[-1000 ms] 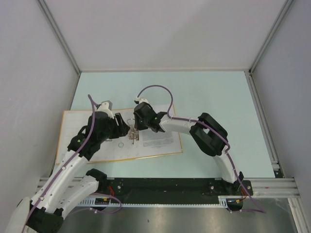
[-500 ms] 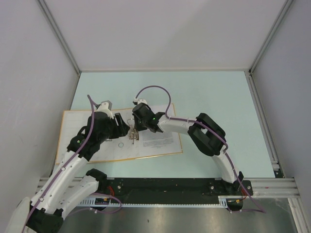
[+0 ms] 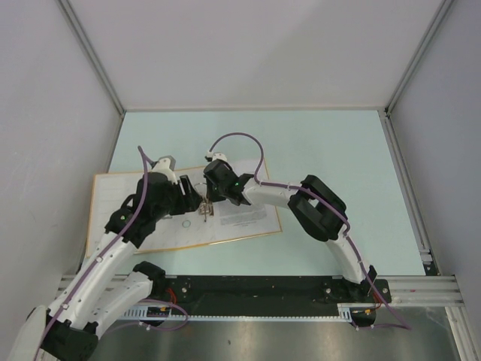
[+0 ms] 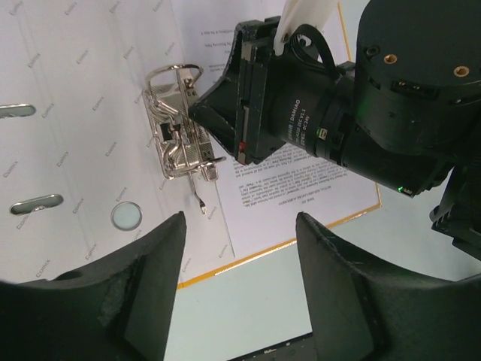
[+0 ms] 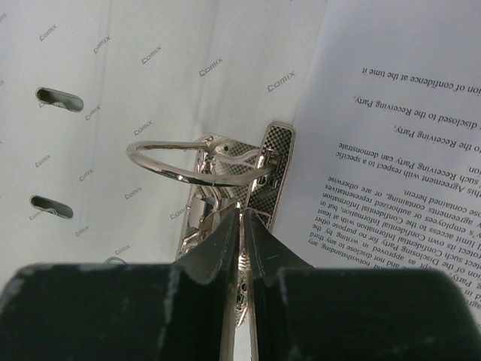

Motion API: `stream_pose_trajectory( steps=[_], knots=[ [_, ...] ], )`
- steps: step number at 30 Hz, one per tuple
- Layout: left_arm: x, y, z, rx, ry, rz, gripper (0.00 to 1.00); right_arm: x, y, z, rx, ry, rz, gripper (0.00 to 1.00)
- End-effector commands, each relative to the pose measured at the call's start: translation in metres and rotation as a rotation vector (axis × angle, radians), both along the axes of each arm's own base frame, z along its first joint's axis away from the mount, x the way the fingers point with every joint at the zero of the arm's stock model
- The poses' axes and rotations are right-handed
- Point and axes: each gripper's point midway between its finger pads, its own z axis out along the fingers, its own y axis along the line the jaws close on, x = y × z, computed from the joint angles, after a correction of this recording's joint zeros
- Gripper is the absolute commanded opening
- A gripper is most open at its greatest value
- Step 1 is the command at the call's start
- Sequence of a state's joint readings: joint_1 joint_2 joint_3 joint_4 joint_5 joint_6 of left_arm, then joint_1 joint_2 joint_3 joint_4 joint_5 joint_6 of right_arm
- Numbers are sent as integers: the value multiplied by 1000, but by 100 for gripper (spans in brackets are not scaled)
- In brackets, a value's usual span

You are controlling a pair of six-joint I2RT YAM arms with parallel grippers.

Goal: Put the files into the folder

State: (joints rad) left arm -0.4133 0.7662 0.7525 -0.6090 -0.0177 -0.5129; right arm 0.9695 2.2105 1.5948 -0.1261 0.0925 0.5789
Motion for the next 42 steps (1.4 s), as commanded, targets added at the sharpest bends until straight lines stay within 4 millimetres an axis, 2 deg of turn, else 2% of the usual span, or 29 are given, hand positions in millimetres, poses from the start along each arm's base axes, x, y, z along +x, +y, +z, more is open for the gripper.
stream_pose_trajectory(
  steps=[1, 5, 7, 10, 12, 13, 16, 18, 20, 22, 27, 33, 37, 42],
  knots=[
    [6, -10, -2, -12, 1, -51, 69, -16, -23, -72, -146, 109, -27, 11],
    [11, -16, -15, -21, 15, -69, 75, -21, -28, -90, -186, 144, -36, 11],
    [16, -15, -17, -11, 13, -53, 77, -25, -34, -103, -223, 166, -41, 11],
    [24, -18, -21, -11, 1, -53, 82, -26, -36, -112, -248, 185, -36, 11],
    [29, -25, -21, -23, -8, -89, 84, -26, -34, -111, -245, 190, -31, 11],
    [31, -26, -30, 4, 9, -110, 84, -26, -33, -112, -244, 192, -29, 11],
    [40, -21, -39, 54, 24, -86, 83, -26, -30, -109, -230, 196, -22, 11],
    [43, -22, -46, 53, 52, -72, 79, -27, -29, -109, -217, 208, -17, 11],
    [49, -21, -54, 29, 43, -22, 70, -27, -26, -108, -199, 215, -13, 11],
    [55, -24, -52, -7, -5, -13, 60, -27, -26, -107, -194, 216, -12, 11],
    [64, -11, -34, -64, -97, 123, 53, -27, -26, -105, -185, 216, -5, 11],
    [65, 17, -52, -68, -36, 319, 31, -24, -29, -103, -170, 219, -10, 11],
    [68, 30, -72, -30, 56, 414, 31, -25, -29, -102, -164, 217, -8, 11],
    [78, 29, -78, -35, 84, 440, 30, -24, -29, -103, -165, 214, -6, 10]
  ],
)
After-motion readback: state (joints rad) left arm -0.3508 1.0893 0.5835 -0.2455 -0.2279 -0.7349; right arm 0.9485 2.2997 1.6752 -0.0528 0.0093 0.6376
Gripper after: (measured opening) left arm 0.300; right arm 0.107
